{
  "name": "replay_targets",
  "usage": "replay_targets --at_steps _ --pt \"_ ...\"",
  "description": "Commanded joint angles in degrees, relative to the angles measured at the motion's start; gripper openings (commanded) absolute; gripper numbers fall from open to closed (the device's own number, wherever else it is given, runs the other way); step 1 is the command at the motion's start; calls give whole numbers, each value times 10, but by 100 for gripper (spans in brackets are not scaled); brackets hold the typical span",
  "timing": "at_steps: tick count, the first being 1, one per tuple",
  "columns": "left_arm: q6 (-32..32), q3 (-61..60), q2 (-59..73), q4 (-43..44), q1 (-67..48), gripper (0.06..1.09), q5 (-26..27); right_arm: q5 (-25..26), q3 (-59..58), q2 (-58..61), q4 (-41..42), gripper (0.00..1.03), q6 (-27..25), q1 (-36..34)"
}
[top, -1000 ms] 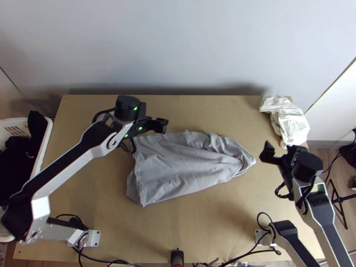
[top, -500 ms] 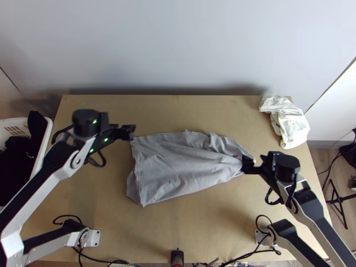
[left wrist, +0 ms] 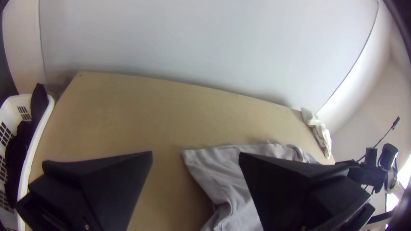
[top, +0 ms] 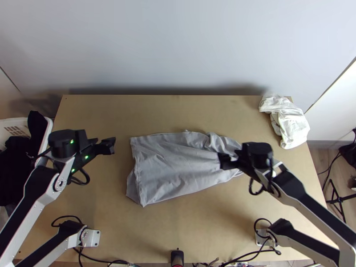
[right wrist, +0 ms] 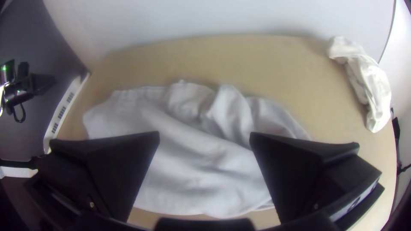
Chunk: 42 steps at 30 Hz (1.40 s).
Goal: Fold the t-shirt
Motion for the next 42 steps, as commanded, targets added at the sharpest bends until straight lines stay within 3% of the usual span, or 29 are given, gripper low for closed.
replay_targets --at_steps 1,12,20,42 --pt "-1 -41 -54 -14 43 104 1 -2 75 110 17 98 11 75" --pt "5 -90 -124 -31 94 103 4 -1 176 243 14 98 3 197" --pt "9 -115 -164 -45 116 103 4 0 249 313 7 98 -3 247" --pt "2 -150 -231 -65 143 103 4 2 488 528 3 98 -20 282"
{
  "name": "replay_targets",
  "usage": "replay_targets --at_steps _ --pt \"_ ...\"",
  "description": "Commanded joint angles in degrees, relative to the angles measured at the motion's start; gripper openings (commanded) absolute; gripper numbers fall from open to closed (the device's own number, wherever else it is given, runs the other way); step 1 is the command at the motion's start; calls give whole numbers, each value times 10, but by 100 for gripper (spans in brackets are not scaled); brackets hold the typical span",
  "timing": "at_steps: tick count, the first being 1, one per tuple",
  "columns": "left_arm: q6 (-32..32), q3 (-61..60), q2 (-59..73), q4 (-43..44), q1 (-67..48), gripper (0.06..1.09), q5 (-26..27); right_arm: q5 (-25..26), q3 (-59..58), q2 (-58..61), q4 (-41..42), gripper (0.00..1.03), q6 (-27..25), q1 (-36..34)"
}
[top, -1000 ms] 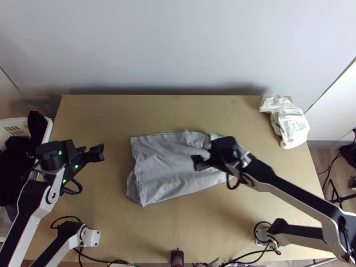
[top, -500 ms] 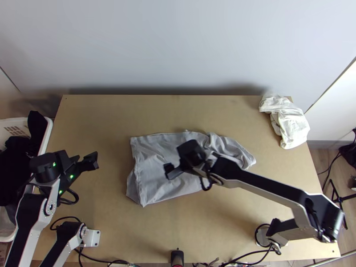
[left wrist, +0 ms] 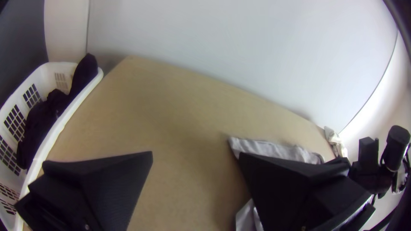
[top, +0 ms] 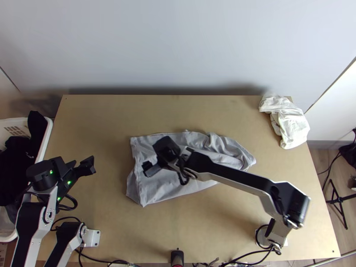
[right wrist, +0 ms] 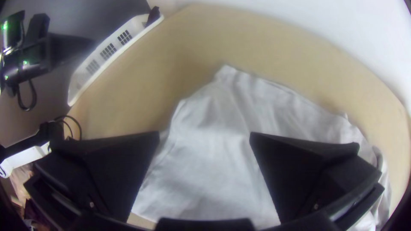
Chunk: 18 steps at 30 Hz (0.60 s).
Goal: Fold the t-shirt
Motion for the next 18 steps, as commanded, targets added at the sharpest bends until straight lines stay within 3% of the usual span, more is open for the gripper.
replay_targets --at_steps 1,18 --pt "0 -3 -8 0 6 104 -1 1 78 70 -7 98 -2 5" --pt "28 -17 -7 13 63 103 17 5 230 185 -55 98 -4 11"
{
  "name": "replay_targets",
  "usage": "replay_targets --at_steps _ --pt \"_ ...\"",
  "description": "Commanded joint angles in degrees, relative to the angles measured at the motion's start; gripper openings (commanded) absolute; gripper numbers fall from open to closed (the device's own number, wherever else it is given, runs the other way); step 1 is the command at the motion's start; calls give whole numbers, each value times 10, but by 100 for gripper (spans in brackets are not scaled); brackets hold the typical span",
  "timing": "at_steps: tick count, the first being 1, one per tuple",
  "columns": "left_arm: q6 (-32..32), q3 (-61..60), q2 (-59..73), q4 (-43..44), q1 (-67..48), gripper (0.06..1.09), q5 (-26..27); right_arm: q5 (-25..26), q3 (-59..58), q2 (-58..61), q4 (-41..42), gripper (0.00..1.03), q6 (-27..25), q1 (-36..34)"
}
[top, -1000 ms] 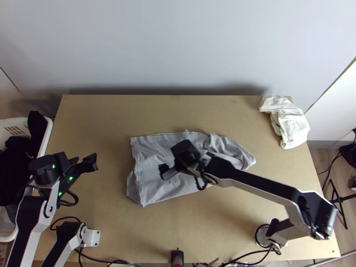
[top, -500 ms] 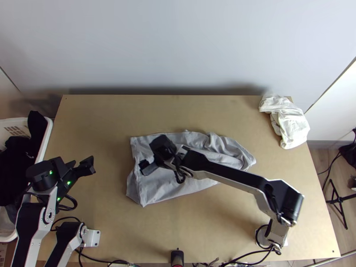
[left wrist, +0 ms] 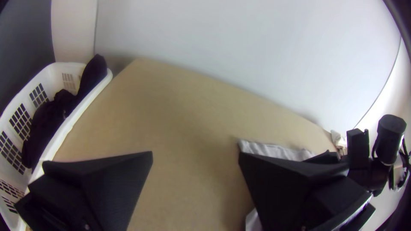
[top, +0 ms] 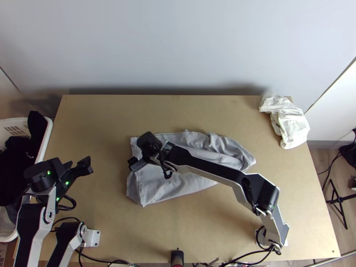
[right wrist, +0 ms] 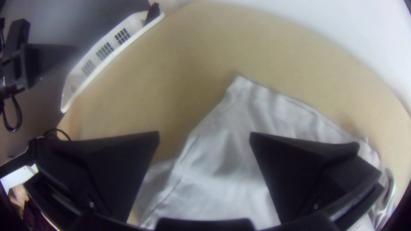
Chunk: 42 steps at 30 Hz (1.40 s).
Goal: Fold the t-shirt
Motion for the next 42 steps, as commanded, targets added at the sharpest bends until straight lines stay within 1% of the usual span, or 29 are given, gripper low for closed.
replay_targets --at_steps 1,7,12,16,17,18,19,20,21,22,23,26,30,37,42 --pt "12 -4 0 7 35 103 19 2 72 50 -23 98 -3 5" --pt "26 -10 0 13 74 103 47 9 79 67 -32 98 -23 12" --pt "32 -11 0 13 78 103 49 13 79 72 -50 98 -37 14" --pt "32 -11 0 14 78 103 55 25 77 73 -67 98 -46 12" --pt "32 -11 0 15 79 103 55 35 76 73 -71 97 -48 12" --pt "32 -11 0 15 79 103 55 44 75 73 -77 94 -51 13" --pt "32 -11 0 15 79 103 55 51 72 73 -81 86 -63 14" --pt "32 -11 0 15 80 103 55 66 70 72 -84 73 -75 17" --pt "32 -11 0 15 80 103 55 87 70 73 -83 52 -84 21" --pt "33 -11 0 15 81 103 56 96 71 73 -83 24 -93 24" --pt "34 -11 -1 15 81 103 56 101 73 73 -81 9 -96 24" --pt "37 -11 -1 15 83 103 56 102 79 72 -81 10 -96 24" --pt "38 -11 0 15 83 103 59 117 103 58 -81 9 -96 23" --pt "36 -14 7 30 80 103 70 133 227 21 -81 9 -96 17" --pt "17 -8 21 48 62 103 74 138 320 10 -69 9 -114 2"
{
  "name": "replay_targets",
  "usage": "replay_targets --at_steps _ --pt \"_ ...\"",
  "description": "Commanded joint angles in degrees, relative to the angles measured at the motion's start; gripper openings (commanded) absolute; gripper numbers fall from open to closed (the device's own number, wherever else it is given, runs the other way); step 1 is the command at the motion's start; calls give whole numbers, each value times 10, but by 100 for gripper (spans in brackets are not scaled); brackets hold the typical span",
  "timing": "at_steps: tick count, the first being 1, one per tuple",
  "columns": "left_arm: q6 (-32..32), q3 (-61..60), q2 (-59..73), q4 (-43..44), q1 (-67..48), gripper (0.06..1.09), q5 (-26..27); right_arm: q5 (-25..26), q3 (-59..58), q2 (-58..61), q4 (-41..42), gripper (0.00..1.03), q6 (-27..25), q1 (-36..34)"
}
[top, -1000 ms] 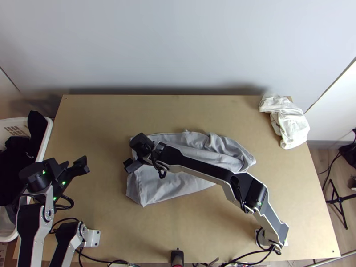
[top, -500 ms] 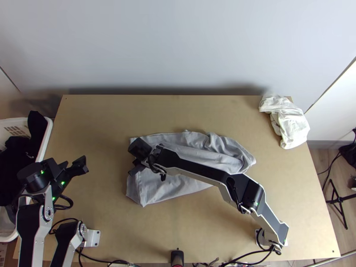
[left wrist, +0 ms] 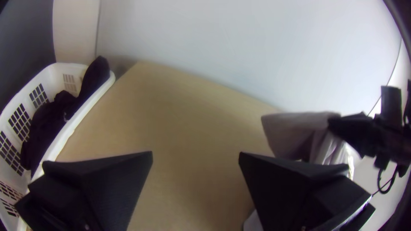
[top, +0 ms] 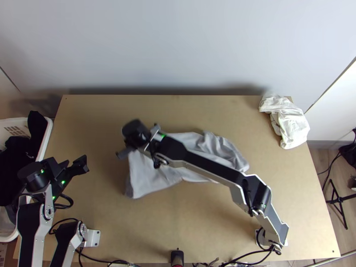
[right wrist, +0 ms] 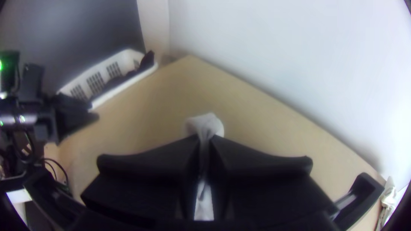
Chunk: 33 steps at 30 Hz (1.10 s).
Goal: Fold the t-shirt
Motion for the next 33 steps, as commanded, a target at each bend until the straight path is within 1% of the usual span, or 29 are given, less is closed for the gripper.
replay_targets --at_steps 1,2,7,9,11,13,15,17,21,23,24,27,33 --pt "-21 7 15 19 -21 103 7 15 108 -26 30 9 -26 -13" --pt "-25 9 17 22 -27 103 7 19 109 -33 52 8 -32 -14" --pt "-41 20 21 29 -43 103 7 30 121 -63 121 8 -67 -14" --pt "-46 21 19 29 -55 103 7 42 124 -72 153 8 -78 -14" --pt "-46 21 18 31 -62 103 7 66 125 -81 197 8 -94 -15" --pt "-47 20 20 34 -62 103 7 82 125 -88 250 8 -129 -15" --pt "-48 19 21 36 -66 103 7 103 124 -92 322 7 -172 -15" --pt "-51 17 21 38 -71 103 7 115 125 -98 395 6 -198 -21" --pt "-53 15 22 43 -75 103 7 139 126 -100 478 6 -259 -39" --pt "-54 15 22 46 -76 103 7 153 125 -100 495 6 -288 -54" --pt "-54 15 23 48 -76 103 7 158 122 -100 495 5 -291 -62" --pt "-54 15 28 52 -76 103 7 166 98 -114 490 5 -293 -86" --pt "-55 21 35 55 -76 103 7 202 83 -132 462 3 -294 -114"
